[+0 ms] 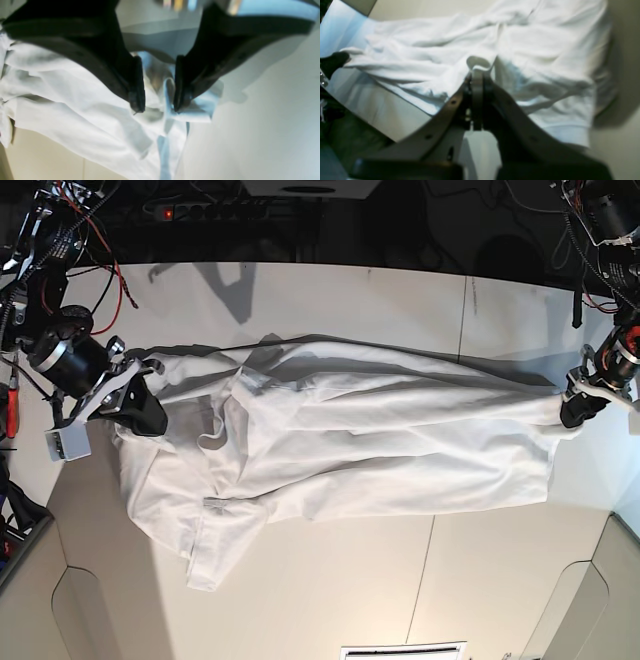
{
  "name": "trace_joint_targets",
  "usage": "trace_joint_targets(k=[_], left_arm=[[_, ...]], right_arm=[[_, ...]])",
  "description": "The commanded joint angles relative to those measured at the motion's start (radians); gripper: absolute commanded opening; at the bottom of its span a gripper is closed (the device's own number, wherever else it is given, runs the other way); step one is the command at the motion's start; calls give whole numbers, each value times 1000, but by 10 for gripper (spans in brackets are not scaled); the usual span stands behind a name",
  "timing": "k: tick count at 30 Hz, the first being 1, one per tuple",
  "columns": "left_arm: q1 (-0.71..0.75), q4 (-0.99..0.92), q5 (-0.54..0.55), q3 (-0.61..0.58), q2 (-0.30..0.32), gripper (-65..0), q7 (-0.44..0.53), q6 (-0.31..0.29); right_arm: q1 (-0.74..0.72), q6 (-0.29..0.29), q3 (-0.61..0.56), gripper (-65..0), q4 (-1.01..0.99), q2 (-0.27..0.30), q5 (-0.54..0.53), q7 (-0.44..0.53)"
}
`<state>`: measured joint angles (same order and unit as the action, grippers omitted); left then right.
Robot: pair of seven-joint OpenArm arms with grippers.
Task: Layout the t-shirt on the table in an organized manner, then fold the t-shirt properly
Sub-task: 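Drag the held fabric with the right gripper to smooth the fold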
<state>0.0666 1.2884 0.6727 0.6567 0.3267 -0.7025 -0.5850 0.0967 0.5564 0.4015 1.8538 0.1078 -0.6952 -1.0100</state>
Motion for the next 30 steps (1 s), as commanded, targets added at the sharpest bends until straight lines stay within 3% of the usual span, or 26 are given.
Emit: trace_joint_targets(k=[1,7,12,23,26,30], left_arm=[[-11,16,19,3,19,-422,19,-11],[-11,16,18,3,20,-422,18,-11],[-11,16,18,3,19,-422,18,-11],[-11,16,4,3,20,-422,18,-11],[-11,16,4,3,20,-422,18,-11],[-11,16,-6,3,20,-422,18,-11]], right_arm=[[-25,8,-12,-650,-13,8,-7,46],[-152,8,-120,-650,-304,8,105,146],[-291,8,-195,-650,-545,8,121,258],[-433,-15,-212,-650,-594,9,408,384],[-434,-14,-212,-650,-593,17,352,373],[-403,20,-195,-650,-548,45,138,287]])
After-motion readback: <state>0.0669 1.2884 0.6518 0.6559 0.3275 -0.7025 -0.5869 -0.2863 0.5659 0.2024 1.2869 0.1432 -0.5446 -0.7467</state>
